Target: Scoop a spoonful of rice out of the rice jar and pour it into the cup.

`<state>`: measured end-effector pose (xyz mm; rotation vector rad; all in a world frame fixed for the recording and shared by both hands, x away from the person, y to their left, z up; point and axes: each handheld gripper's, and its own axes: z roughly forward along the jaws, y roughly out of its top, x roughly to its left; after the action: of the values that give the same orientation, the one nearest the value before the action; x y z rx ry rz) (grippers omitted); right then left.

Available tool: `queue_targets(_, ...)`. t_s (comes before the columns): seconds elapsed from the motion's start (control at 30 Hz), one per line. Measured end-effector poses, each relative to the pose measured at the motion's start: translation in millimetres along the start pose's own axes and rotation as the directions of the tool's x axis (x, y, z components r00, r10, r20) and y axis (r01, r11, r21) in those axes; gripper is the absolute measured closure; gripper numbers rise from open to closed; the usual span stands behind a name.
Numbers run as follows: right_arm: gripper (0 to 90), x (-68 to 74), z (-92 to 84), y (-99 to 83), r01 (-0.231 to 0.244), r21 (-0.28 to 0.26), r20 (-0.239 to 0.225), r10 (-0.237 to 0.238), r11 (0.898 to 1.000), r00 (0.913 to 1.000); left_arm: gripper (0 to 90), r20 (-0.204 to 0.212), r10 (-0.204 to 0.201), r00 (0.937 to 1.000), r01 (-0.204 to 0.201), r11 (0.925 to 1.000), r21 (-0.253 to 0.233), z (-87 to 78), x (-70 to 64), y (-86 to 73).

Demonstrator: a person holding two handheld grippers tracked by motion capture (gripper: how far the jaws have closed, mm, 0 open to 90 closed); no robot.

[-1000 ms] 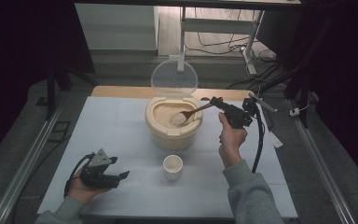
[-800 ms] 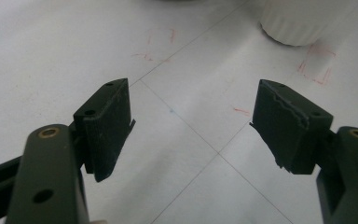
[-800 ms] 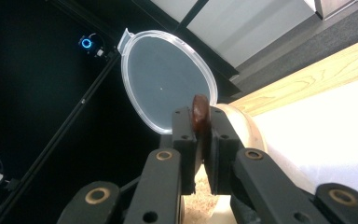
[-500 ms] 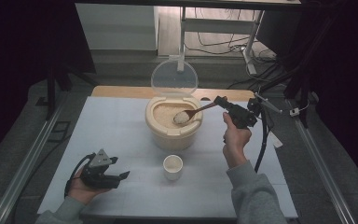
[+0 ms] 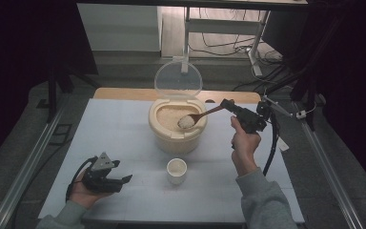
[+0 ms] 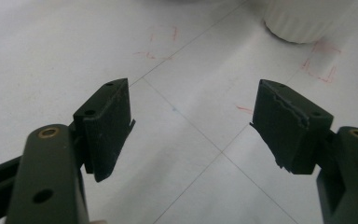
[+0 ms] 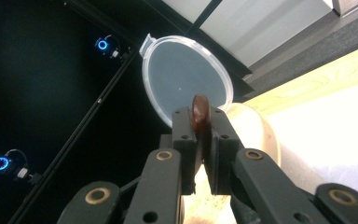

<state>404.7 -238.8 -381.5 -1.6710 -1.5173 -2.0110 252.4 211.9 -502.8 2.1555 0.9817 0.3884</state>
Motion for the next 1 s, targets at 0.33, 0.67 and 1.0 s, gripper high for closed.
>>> queue_targets(0.33, 83.4, 3.5, -14.7, -7.9, -0.025, 0.049, -0.036, 0.027, 0.998, 0.999, 27.7, 0.001, 0.0, 1.0, 0.0, 1.0, 0.0, 1.1, 1.0, 0.3)
queue_targets(0.67, 83.4, -0.1, -22.8, -23.9, -0.041, 0.101, -0.057, 0.047, 0.994, 0.9973, 27.6, 0.002, 0.002, 1.0, -0.002, 1.0, 0.002, 1.9, 1.6, 0.7)
queue_targets(1.0, 83.4, -9.1, -26.3, -42.1, -0.047, 0.135, -0.049, 0.054, 0.99, 0.9973, 27.3, 0.001, -0.003, 1.0, 0.003, 1.0, -0.002, 1.2, 1.2, 0.6)
